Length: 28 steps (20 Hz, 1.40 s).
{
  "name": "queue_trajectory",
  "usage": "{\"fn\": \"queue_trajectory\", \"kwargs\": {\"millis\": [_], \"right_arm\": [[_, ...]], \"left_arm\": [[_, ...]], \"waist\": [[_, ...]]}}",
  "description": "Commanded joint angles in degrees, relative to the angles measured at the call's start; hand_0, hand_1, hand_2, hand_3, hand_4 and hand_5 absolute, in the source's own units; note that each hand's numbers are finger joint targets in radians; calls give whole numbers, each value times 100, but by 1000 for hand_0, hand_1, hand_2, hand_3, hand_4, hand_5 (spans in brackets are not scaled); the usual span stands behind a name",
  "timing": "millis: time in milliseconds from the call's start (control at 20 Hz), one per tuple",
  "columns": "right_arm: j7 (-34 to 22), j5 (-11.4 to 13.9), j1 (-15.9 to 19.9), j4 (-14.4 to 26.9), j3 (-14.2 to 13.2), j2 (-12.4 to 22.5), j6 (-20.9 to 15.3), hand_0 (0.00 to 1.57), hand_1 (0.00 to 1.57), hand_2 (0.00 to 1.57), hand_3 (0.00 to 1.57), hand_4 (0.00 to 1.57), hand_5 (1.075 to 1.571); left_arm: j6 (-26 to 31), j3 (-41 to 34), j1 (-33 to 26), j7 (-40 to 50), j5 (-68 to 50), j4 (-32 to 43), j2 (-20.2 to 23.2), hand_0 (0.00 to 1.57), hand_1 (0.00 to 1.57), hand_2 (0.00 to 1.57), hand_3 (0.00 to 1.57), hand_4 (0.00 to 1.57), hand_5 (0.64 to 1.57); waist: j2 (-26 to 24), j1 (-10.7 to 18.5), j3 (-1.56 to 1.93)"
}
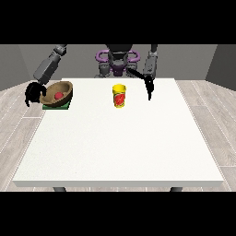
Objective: Pick the cup and pour the ball into the bowl, then pick the bowl and place it on the pad
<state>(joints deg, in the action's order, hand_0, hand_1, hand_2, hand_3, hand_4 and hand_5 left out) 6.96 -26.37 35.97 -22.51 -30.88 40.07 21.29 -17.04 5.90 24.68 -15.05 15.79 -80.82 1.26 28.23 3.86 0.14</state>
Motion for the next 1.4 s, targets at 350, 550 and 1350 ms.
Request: {"fn": "queue_trajectory", "kwargs": {"millis": [350,550,1350], "right_arm": [[-121,40,497,433,-28,637,248,1571,1571,1571,372,420,1571],[-60,128,364,425,89,600,388,1571,1571,1571,856,398,1563],[-803,775,382,-191,842,785,-228,501,501,238,0,381,1087]], "left_arm": [[-45,311,-495,760,329,-1407,31,0,0,0,0,0,686],[168,217,-741,488,149,-1379,168,0,0,0,0,0,687],[-349,630,-932,543,-142,282,-124,0,0,0,0,0,682]], "waist": [[151,-92,0],[100,-63,-6],[-1592,-333,-28]]}}
